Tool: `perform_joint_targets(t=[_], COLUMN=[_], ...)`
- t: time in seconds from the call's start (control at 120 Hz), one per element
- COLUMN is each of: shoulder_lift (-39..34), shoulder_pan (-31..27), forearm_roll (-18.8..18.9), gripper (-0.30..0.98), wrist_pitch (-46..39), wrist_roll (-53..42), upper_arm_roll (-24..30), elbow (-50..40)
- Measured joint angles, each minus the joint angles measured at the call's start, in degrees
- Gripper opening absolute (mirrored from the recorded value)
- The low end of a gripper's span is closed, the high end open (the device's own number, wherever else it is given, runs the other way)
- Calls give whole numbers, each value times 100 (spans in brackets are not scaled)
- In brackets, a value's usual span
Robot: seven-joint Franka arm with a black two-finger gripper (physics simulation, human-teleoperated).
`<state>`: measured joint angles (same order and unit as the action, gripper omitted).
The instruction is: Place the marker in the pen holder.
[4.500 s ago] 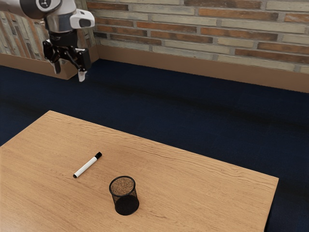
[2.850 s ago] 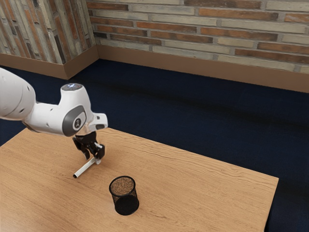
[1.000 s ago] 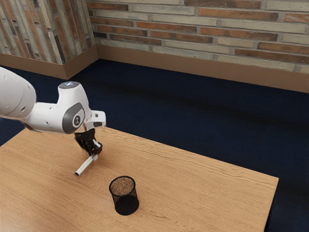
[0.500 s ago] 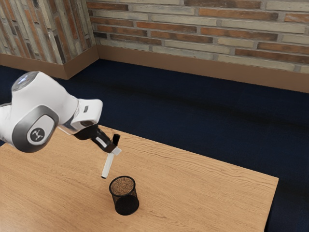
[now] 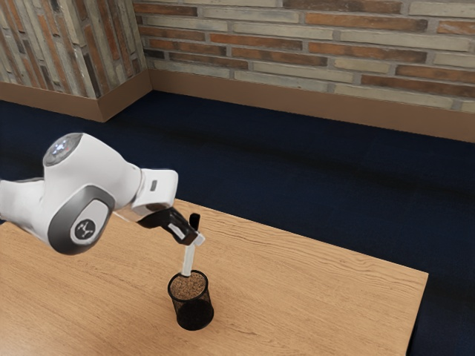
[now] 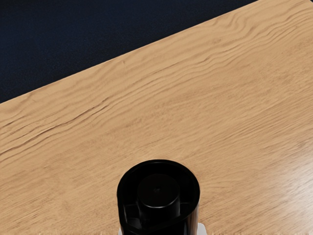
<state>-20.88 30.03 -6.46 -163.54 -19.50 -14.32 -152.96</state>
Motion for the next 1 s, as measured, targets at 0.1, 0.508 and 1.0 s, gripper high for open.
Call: perform_joint_targets(t=[0.1,0.508,1.0], shoulder_lift=[44,35,1388], shoulder_pan=[0,-8,-2016], forearm_roll=[-15,-48,1042], gripper=[-1,0,61], wrist_pitch=[-44,-92,5248], wrist_roll=[-24,-90,363], upper_arm_roll=[0,-9,483], elbow=[-11,-355,6023])
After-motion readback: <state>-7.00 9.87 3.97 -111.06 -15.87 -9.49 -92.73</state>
